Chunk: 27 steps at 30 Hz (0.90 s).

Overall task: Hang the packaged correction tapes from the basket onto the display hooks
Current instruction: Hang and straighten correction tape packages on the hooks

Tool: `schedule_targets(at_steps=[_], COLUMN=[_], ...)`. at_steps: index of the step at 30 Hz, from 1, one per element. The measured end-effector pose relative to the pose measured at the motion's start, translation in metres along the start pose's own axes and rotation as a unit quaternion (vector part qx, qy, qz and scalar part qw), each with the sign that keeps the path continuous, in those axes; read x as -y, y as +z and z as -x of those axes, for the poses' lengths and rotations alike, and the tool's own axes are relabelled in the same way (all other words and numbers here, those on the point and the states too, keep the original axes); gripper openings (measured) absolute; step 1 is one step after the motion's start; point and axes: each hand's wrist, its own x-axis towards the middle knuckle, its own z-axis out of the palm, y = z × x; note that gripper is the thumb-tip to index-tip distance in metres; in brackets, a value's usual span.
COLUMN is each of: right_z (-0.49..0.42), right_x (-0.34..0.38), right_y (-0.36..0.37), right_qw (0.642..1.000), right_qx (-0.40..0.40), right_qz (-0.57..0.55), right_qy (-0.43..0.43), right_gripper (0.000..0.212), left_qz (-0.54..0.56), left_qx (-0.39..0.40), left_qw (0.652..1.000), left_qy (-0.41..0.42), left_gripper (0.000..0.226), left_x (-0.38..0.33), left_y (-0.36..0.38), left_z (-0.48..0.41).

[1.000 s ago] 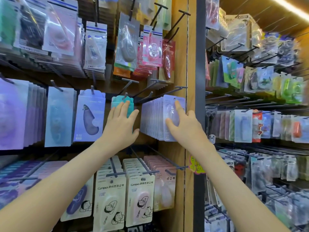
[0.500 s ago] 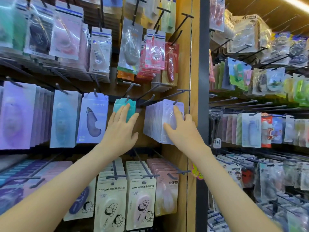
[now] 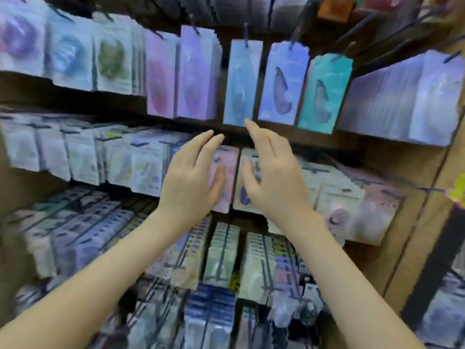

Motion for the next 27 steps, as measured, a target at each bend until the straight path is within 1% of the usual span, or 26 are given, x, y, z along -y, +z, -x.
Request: schedule_targets(at_steps=[2,5,8,11,14,15,19,22,24,27], right_z=[0.007,0.023,0.051,0.094,0.145,0.162,0.233,0.285,0.319,0.387], right_x=[0.048,0.132,0.229,0.329,0.412,0.433,0.488,0.515,0.534,0.562], right_y=[0.047,0.123,0.203,0.280,0.348,0.369,0.449,0.510,0.553,0.629], right_qw=[0.998,0.986,0.961,0.924,0.871,0.855,0.774,0.710,0.659,0.603], right_qx=[0.045,0.121,0.204,0.292,0.400,0.429,0.557,0.638,0.688,0.737], right_qz=[-0.047,-0.110,-0.183,-0.245,-0.286,-0.293,-0.293,-0.291,-0.298,-0.299], right_qy=[-0.017,-0.033,-0.032,-0.017,0.001,0.015,0.067,0.068,0.057,0.063], right_gripper=[0.051,0.048,0.045,0.045,0.048,0.048,0.049,0.053,0.057,0.064], left_qz=[0.006,-0.028,-0.068,-0.112,-0.140,-0.144,-0.176,-0.208,-0.221,-0.218], left_qx=[0.063,0.137,0.198,0.253,0.326,0.337,0.348,0.369,0.362,0.342], left_qw=[0.996,0.977,0.947,0.903,0.835,0.811,0.716,0.641,0.579,0.528], left_qy=[-0.059,-0.159,-0.246,-0.330,-0.421,-0.456,-0.579,-0.641,-0.697,-0.746], left_gripper=[0.044,0.047,0.048,0.046,0.051,0.051,0.050,0.055,0.057,0.049], left_x=[0.040,0.102,0.157,0.209,0.248,0.260,0.308,0.343,0.361,0.388], left_y=[-0.040,-0.111,-0.193,-0.270,-0.327,-0.342,-0.388,-0.417,-0.432,-0.441], left_z=[0.043,0.117,0.196,0.276,0.350,0.371,0.468,0.548,0.597,0.681])
